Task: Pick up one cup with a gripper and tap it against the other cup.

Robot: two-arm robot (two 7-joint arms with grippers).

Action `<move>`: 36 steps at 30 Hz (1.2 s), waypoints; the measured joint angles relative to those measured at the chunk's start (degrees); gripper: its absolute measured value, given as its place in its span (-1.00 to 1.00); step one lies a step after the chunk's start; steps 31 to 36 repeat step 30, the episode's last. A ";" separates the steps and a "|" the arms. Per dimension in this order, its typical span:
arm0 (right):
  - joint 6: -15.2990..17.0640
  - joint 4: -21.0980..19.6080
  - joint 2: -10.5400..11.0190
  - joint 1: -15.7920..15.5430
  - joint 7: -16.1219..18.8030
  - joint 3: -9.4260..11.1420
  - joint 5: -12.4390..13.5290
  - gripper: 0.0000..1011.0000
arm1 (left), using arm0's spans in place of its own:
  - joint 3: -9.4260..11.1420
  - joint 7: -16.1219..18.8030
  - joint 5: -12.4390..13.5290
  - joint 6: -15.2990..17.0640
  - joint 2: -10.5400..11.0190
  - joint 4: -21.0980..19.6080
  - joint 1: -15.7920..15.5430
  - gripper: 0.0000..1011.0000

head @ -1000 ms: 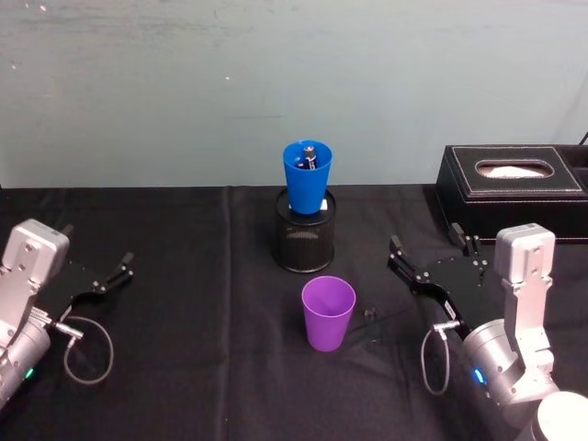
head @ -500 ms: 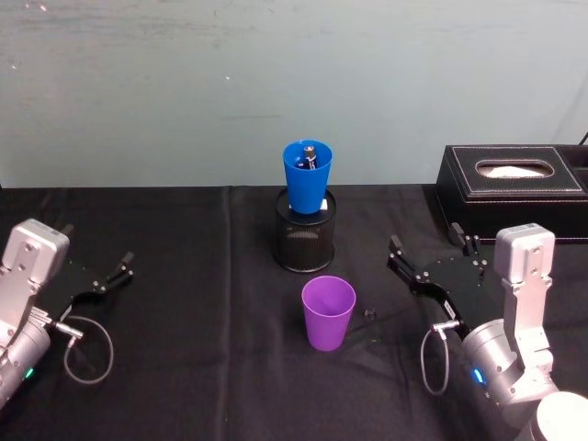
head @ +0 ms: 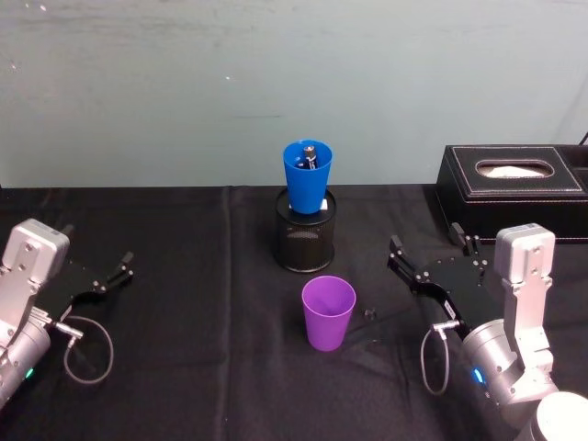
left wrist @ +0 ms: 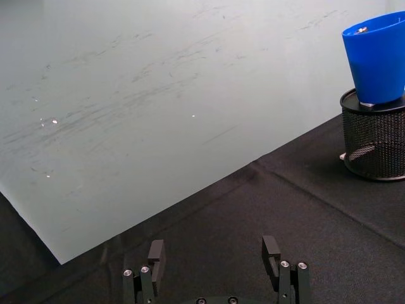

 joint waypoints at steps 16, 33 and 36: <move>0.00 0.00 0.00 0.00 -0.03 0.00 0.00 0.99 | 0.00 0.00 0.00 0.00 0.00 0.00 0.00 0.98; 0.01 -0.01 0.00 0.00 -0.02 0.00 0.00 0.99 | 0.00 0.00 0.00 0.00 0.00 0.00 0.00 0.98; 0.01 -0.01 0.00 0.00 -0.02 0.00 0.00 0.99 | 0.00 0.00 0.00 0.00 0.00 0.00 0.00 0.98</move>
